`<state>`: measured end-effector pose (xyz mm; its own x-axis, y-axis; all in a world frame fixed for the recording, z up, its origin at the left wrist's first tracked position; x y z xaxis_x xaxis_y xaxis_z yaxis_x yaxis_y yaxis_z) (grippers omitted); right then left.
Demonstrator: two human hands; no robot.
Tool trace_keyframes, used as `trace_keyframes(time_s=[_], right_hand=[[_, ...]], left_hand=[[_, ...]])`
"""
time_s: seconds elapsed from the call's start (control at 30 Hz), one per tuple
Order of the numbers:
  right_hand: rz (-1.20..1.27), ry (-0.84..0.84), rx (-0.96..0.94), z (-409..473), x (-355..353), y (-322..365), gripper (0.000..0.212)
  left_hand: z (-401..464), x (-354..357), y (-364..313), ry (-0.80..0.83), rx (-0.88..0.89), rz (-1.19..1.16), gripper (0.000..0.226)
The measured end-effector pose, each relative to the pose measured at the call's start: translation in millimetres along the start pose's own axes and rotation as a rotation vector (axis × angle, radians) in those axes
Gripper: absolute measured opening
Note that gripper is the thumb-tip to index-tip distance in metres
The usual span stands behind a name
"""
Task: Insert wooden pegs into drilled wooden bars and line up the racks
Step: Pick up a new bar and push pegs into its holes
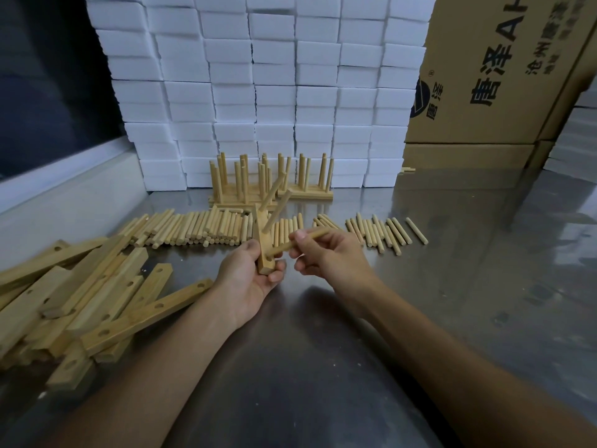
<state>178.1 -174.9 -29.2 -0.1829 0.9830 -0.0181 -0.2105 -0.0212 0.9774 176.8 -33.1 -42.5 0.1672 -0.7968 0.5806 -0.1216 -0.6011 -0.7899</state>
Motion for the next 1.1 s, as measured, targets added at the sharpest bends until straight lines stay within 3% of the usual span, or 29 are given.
trace_keyframes(time_s=[0.43,0.87,1.0,1.1], right_hand=[[-0.489,0.027,-0.203,-1,6,8,0.005],[-0.428,-0.04,-0.301,-1,12,-2,0.017],[-0.438,-0.018,-0.284,-1,11,-5,0.009],[-0.486,-0.006,-0.287,0,13,-4,0.008]], left_hand=[[1,0,1,0.008,-0.014,0.067,0.036],[2,-1,3,-0.02,0.04,0.05,0.023],[2,1,3,-0.036,0.05,0.084,0.04],[1,3,2,-0.051,0.048,0.117,0.04]])
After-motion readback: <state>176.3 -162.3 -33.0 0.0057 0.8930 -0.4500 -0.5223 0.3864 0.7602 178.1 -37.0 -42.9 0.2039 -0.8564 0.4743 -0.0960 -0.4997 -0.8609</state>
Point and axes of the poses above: each hand's wrist, its own z-axis towards the middle knuckle, its own x-axis out of the palm, y = z × x, the point moved 2 cm from there along z, towards the middle knuckle, and after that the axes turned 5 degrees about -z, right-handed, at the moved point
